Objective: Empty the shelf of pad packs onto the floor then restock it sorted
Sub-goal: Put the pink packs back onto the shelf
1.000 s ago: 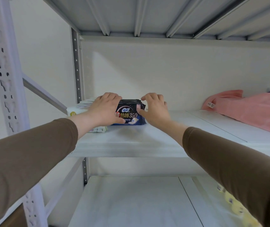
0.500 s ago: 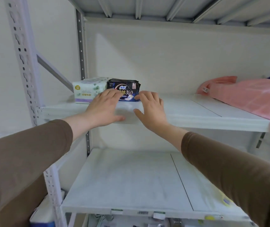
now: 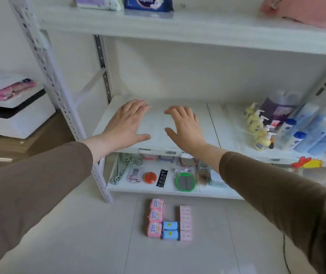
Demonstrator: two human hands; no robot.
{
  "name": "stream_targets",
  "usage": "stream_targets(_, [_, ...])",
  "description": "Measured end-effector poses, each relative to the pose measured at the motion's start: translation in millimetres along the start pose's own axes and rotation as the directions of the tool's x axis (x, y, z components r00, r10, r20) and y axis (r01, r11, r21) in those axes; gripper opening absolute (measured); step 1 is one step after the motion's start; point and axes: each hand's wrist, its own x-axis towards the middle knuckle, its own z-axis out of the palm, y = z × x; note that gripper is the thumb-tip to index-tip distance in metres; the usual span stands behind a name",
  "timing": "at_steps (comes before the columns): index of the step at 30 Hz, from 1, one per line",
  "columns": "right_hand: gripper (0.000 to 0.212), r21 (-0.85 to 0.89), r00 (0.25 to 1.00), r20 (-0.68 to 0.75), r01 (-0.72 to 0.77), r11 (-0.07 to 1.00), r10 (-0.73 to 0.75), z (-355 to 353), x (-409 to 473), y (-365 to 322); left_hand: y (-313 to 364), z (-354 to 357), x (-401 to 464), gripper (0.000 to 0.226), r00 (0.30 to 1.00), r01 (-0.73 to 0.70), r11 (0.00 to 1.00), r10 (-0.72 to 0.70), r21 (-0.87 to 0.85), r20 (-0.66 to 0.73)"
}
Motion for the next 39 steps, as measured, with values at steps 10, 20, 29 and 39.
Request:
stream_targets(10, [0.048,0.016,0.933,0.269,-0.251,0.968,0.238,144,-120,-34,-37,140,-127,0.099,0.959,0.059,0.986,-0.012,-0.158,0.285])
stream_targets(20, [0.051,-0.056,0.718,0.539,-0.490,0.870,0.440,294,-254,-32,-59,302,-224,0.096,0.859,0.114,0.975,0.000,-0.191,0.512])
stream_targets(29, [0.056,-0.133,0.529,0.639,-0.639,0.757,0.558,434,-334,2,-70,462,-264,0.090,0.778,0.180,0.962,-0.010,-0.207,0.629])
stream_targets(39, [0.069,-0.191,0.496,0.642,-0.635,0.749,0.585,591,-405,56,-72,665,-288,0.076,0.746,0.370,0.890,-0.113,-0.267,0.656])
